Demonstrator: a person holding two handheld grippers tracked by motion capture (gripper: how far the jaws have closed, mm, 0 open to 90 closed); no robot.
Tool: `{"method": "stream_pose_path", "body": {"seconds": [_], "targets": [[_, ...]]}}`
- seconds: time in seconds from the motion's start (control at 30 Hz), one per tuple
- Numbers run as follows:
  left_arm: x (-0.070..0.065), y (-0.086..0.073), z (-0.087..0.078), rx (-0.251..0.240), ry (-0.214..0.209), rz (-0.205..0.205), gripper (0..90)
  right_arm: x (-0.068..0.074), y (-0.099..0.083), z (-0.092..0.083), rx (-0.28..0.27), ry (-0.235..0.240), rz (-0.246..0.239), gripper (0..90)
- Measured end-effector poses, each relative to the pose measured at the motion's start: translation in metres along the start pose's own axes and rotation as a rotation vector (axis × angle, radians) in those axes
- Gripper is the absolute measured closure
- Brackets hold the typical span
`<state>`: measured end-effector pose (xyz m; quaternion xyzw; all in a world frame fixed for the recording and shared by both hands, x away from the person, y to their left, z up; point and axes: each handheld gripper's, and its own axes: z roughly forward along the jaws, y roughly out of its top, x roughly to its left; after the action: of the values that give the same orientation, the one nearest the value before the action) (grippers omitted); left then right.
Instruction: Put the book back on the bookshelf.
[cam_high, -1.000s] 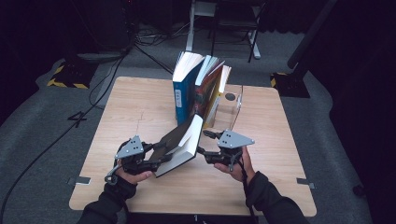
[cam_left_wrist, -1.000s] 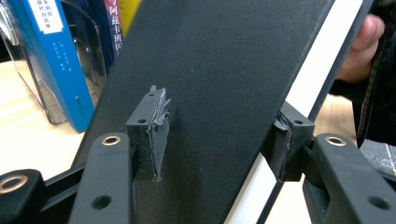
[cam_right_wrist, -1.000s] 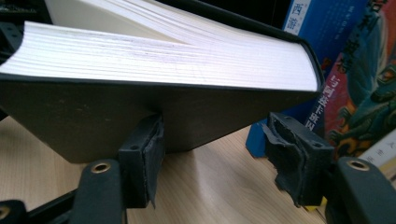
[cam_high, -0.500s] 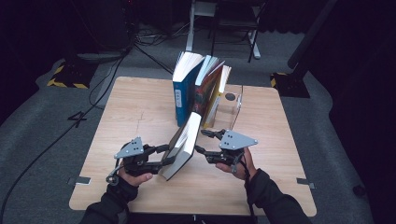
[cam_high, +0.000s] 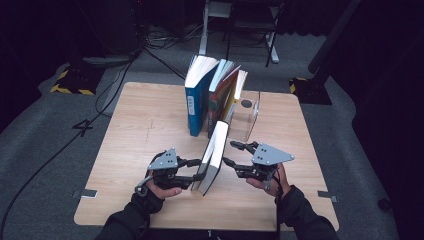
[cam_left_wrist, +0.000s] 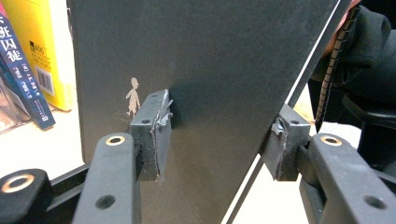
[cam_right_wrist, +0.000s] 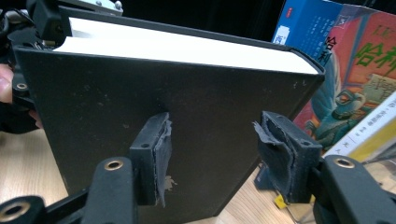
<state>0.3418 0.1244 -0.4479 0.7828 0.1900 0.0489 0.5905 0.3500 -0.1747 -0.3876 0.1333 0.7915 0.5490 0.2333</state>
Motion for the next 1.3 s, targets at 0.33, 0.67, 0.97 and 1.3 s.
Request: {"method": "stream_pose_path", "body": {"seconds": [0.33, 0.67, 0.97, 1.3], "targets": [[-0.019, 0.000, -0.009, 0.015, 0.083, 0.057, 34.9, 0.011, -0.001, 0.001, -0.005, 0.020, -0.017, 39.9], [-0.036, 0.000, 0.008, 0.087, 0.197, 0.103, 23.6, 0.018, -0.003, 0.008, 0.011, 0.056, -0.015, 38.1], [-0.042, -0.006, 0.026, 0.072, 0.322, 0.090, 16.0, 0.022, -0.008, 0.018, 0.016, 0.054, 0.008, 34.9], [-0.038, -0.017, 0.045, 0.048, 0.434, 0.033, 18.7, 0.024, -0.010, 0.022, -0.005, 0.042, 0.008, 33.9]]}}
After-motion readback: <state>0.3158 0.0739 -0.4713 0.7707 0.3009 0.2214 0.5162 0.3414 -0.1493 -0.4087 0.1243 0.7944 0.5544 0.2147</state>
